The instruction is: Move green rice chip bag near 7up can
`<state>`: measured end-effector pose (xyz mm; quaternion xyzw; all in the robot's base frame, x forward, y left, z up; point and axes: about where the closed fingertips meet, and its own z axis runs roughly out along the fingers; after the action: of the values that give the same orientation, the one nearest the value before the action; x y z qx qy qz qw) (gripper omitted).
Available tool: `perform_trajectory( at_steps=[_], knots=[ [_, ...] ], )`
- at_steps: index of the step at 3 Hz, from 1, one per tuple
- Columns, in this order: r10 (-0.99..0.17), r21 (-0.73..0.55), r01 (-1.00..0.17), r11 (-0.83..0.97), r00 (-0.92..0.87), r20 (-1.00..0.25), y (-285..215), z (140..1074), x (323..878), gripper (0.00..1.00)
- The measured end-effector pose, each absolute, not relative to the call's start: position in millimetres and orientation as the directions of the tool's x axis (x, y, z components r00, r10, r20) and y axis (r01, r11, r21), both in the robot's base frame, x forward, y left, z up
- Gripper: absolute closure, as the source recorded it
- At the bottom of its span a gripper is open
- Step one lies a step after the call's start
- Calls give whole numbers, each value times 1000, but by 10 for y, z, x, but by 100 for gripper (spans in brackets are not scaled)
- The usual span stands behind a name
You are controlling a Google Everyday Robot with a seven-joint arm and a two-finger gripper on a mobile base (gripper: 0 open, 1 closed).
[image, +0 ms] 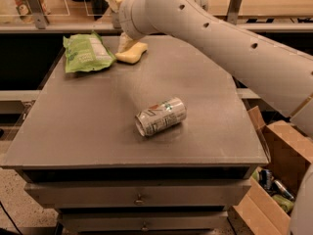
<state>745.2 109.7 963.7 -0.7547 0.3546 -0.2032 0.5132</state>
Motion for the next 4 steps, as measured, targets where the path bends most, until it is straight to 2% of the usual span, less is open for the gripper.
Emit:
perform_trajectory(
  at_steps=[1, 4],
  knots=[
    [-701, -908, -337, -247, 709, -72, 1263, 9483, 7450, 26],
    [-672, -847, -429, -316, 731, -120, 1330, 8902, 7409, 30]
  ],
)
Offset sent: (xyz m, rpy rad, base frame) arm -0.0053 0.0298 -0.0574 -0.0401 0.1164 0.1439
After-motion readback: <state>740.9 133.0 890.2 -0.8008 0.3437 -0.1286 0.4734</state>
